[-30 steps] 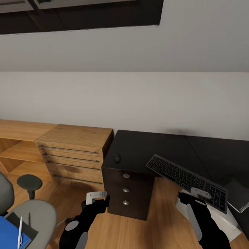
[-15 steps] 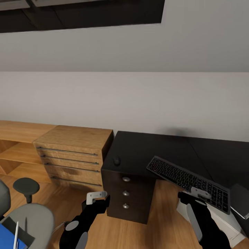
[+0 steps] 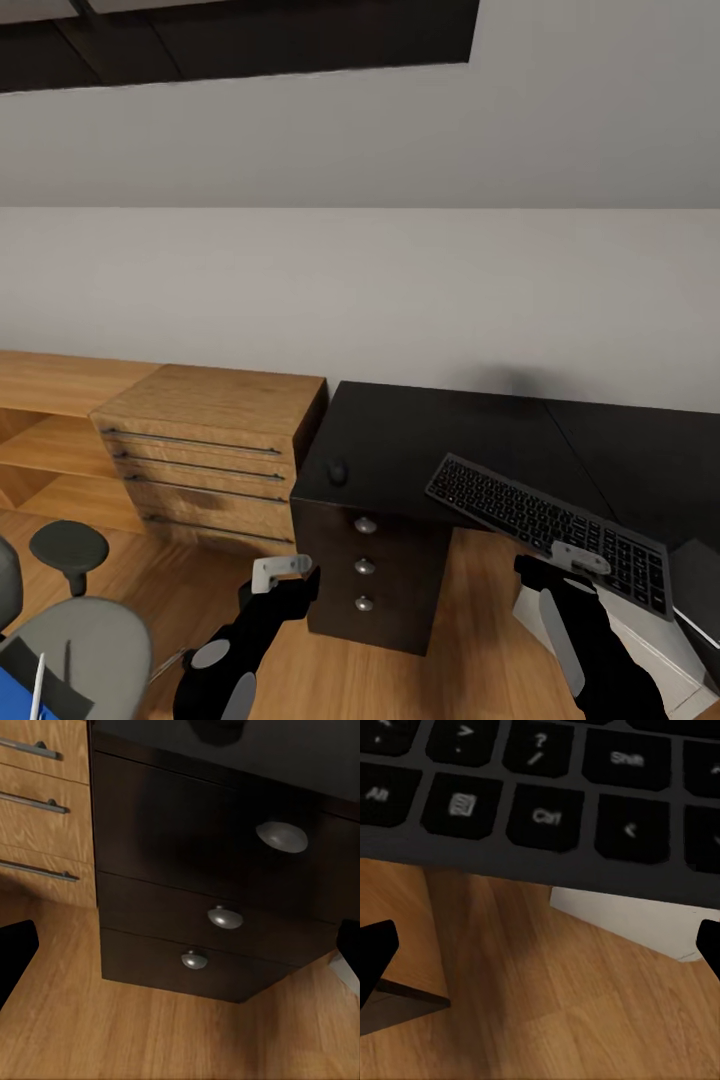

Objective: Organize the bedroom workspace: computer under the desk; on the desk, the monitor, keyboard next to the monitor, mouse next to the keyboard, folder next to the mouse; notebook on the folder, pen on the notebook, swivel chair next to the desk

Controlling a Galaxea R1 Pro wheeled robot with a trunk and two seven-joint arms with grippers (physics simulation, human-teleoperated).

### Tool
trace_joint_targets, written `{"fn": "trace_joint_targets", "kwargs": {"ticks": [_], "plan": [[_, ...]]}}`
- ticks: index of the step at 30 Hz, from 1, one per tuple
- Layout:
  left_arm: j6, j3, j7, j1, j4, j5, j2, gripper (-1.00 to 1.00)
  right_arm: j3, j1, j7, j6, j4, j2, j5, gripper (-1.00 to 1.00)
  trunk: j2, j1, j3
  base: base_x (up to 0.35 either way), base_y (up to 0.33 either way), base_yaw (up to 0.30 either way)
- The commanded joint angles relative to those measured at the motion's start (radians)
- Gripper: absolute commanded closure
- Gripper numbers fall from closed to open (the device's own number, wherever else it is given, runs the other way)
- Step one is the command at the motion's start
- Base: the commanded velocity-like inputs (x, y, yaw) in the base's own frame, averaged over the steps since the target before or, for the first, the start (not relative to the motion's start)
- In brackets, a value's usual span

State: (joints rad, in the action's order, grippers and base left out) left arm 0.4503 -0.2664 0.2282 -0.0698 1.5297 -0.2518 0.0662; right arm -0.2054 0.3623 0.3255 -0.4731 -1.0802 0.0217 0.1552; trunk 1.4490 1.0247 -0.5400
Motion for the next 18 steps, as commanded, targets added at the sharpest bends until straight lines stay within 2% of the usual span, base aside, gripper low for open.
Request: {"fn": "trace_joint_targets", "kwargs": {"ticks": [1, 8, 18], "plan": [[0.003, -0.002, 0.009, -0.001, 0.001, -0.011, 0.0, -1.0, 0.001, 0.001, 0.007, -0.003, -0.001, 0.001, 0.01, -1.0, 0.001, 0.0, -0.001, 0.103, 0.0, 0.0], [0.003, -0.002, 0.008, -0.001, -0.001, -0.011, 0.0, -1.0, 0.001, 0.0, 0.007, -0.002, -0.001, 0.0, 0.01, -1.0, 0.001, 0.0, -0.001, 0.14, 0.0, 0.0], [0.004, -0.002, 0.008, -0.001, -0.002, -0.011, 0.0, -1.0, 0.001, 0.0, 0.007, -0.002, -0.001, 0.0, 0.009, -1.0, 0.001, 0.0, -0.001, -0.016, 0.0, 0.0]]}}
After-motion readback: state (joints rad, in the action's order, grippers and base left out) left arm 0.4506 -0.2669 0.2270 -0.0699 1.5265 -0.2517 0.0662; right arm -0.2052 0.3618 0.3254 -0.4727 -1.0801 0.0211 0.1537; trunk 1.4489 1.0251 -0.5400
